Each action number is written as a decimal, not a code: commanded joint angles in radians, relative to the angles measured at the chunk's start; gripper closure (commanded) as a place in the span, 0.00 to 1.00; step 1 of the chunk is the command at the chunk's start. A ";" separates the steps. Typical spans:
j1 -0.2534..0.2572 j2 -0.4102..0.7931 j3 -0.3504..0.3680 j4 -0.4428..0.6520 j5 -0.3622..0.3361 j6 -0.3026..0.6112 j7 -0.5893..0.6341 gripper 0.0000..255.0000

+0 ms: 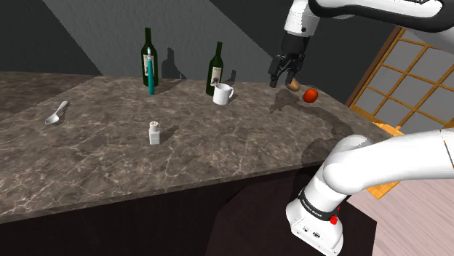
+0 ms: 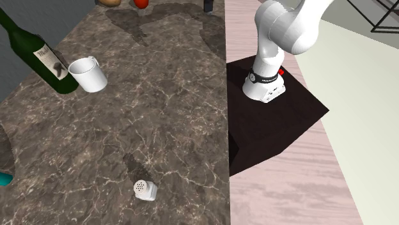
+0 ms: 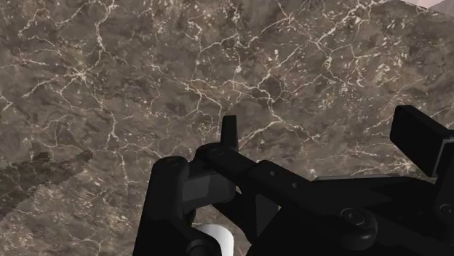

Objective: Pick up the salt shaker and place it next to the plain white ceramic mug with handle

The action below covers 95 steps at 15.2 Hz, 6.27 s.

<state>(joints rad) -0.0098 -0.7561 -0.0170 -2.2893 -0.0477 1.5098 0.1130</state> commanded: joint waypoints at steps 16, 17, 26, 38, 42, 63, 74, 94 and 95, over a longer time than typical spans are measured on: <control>0.061 0.377 0.208 0.068 0.104 0.321 0.270 0.00; 0.064 0.409 0.221 0.082 0.104 0.339 0.288 0.00; 0.095 0.720 0.314 0.275 0.052 0.460 0.458 0.00; 0.202 1.156 0.342 0.681 -0.088 0.478 0.649 0.00; 0.203 1.173 0.338 0.651 -0.094 0.525 0.654 0.00; 0.205 1.190 0.335 0.627 -0.102 0.565 0.659 1.00; 0.202 1.144 0.344 0.711 -0.082 0.438 0.646 1.00; 0.216 1.129 0.352 0.959 -0.072 0.176 0.635 1.00; 0.217 1.131 0.352 0.976 -0.073 0.161 0.635 1.00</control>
<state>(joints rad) 0.2056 0.3715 0.3353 -1.3310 -0.1196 1.6855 0.7470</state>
